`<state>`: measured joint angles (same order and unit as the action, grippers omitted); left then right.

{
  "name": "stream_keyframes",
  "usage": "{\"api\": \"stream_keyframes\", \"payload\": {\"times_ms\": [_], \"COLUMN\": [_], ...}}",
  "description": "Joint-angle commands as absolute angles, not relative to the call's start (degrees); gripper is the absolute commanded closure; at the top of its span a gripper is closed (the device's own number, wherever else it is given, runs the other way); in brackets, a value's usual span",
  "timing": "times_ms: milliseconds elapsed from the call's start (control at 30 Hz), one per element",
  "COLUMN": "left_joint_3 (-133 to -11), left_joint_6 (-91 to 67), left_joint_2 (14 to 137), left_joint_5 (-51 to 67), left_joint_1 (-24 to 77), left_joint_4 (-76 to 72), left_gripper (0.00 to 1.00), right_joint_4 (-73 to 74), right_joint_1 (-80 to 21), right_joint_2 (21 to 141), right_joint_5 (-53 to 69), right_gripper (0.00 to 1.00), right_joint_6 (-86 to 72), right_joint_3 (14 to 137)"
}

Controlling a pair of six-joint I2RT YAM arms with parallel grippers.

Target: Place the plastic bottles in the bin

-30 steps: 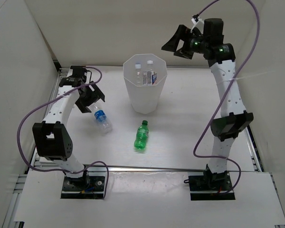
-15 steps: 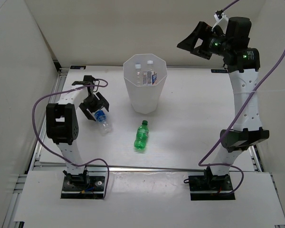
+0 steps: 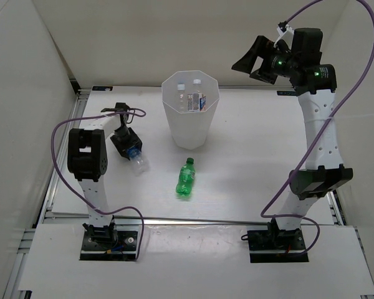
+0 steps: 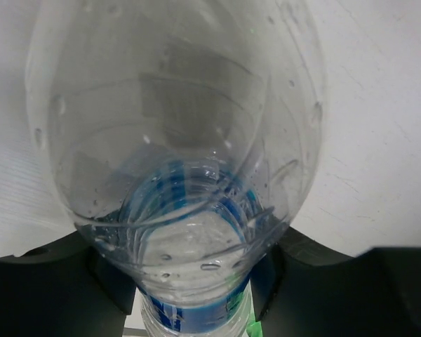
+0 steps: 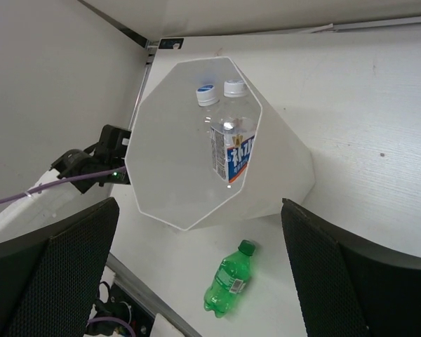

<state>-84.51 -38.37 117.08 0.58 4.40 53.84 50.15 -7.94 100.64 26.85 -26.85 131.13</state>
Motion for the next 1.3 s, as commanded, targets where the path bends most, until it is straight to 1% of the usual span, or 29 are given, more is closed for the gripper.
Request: {"api": "stream_keyframes", "payload": {"times_ms": [0, 33, 133, 167, 200, 233, 267, 300, 333, 367, 467, 500, 600, 700, 767, 867, 967, 1100, 1167, 1233, 1267], "left_joint_3": [-85.96, -87.87, -93.84, -100.48, -104.46, -108.50, -116.38, -120.20, -123.45, -129.49, -135.60, -136.22, -138.41, -143.07, -145.20, -140.11, -137.03, -136.50, -136.49, -135.97, -135.97], "left_joint_6": [-37.79, -38.49, -39.20, -39.81, -39.81, -39.81, -39.81, -39.12, -38.42, -38.41, -39.46, -40.42, -41.04, -38.16, -34.38, -29.56, -26.38, -24.00, -23.38, -23.91, -23.91], "left_joint_2": [116.37, 114.98, 111.29, 110.49, 109.96, 109.34, 109.34, 109.34, 108.73, 108.72, 108.72, 108.02, 109.50, 114.33, 115.75, 114.53, 114.52, 115.57, 115.58, 115.58, 115.58], "left_joint_5": [0.09, 0.09, -3.33, -4.64, -7.62, -8.52, -8.53, -8.53, -7.22, -5.47, 0.78, 2.62, 10.35, 15.99, 15.92, 12.23, 11.69, 9.85, 9.32, 9.32, 8.62], "left_joint_1": [4.66, 4.66, 4.66, 4.66, 4.66, 5.35, 5.36, 5.88, 5.89, 5.89, 5.89, 5.89, 6.41, 9.21, 11.15, 14.58, 16.60, 18.28, 18.81, 18.81, 19.33], "left_joint_4": [53.79, 54.40, 56.85, 57.74, 58.53, 58.54, 58.54, 57.75, 56.35, 54.68, 47.57, 43.55, 39.74, 39.20, 38.58, 38.58, 39.11, 41.40, 42.19, 42.71, 42.71], "left_gripper": [0.81, 0.83, 0.84, 0.86, 0.86, 0.86, 0.85, 0.85, 0.83, 0.81, 0.81, 0.81, 0.81, 0.86, 0.86, 0.86, 0.80, 0.75, 0.75, 0.69, 0.63], "right_joint_4": [49.57, 49.57, 49.57, 49.57, 49.57, 49.57, 49.57, 49.57, 49.57, 49.57, 49.57, 49.57, 49.57, 49.57, 49.57, 50.09, 50.10, 50.10, 50.10, 50.10, 50.10], "right_joint_1": [-7.91, -7.91, -7.91, -7.91, -7.91, -7.91, -7.91, -7.91, -7.91, -7.91, -7.91, -7.91, -7.91, -7.91, -7.91, -7.91, -7.91, -7.91, -7.91, -7.91, -7.91], "right_joint_2": [98.35, 98.35, 98.35, 98.35, 98.35, 98.35, 98.35, 98.35, 98.35, 98.35, 98.35, 98.35, 98.35, 97.83, 97.82, 96.77, 96.06, 94.83, 94.31, 94.31, 93.78], "right_joint_5": [26.19, 26.19, 26.19, 26.19, 26.19, 26.19, 26.19, 26.19, 26.71, 26.72, 26.20, 26.19, 25.67, 25.66, 25.14, 24.61, 22.95, 21.27, 20.57, 19.17, 19.16], "right_gripper": [0.00, 0.00, 0.00, 0.00, 0.00, 0.00, 0.00, 0.00, 0.00, 0.00, 0.00, 0.00, 0.00, 0.00, 0.00, 0.00, 0.00, 0.00, 0.00, 0.00, 0.00], "right_joint_6": [-25.49, -25.49, -25.49, -25.49, -25.49, -25.49, -25.49, -25.49, -25.49, -25.49, -25.49, -25.49, -25.49, -25.49, -24.87, -24.87, -23.82, -23.29, -23.29, -22.76, -22.76], "right_joint_3": [130.17, 129.64, 129.64, 129.03, 129.02, 128.41, 127.80, 127.79, 127.10, 127.09, 125.95, 125.95, 125.95, 125.95, 125.33, 124.19, 122.96, 121.47, 120.67, 119.27, 118.75]}}
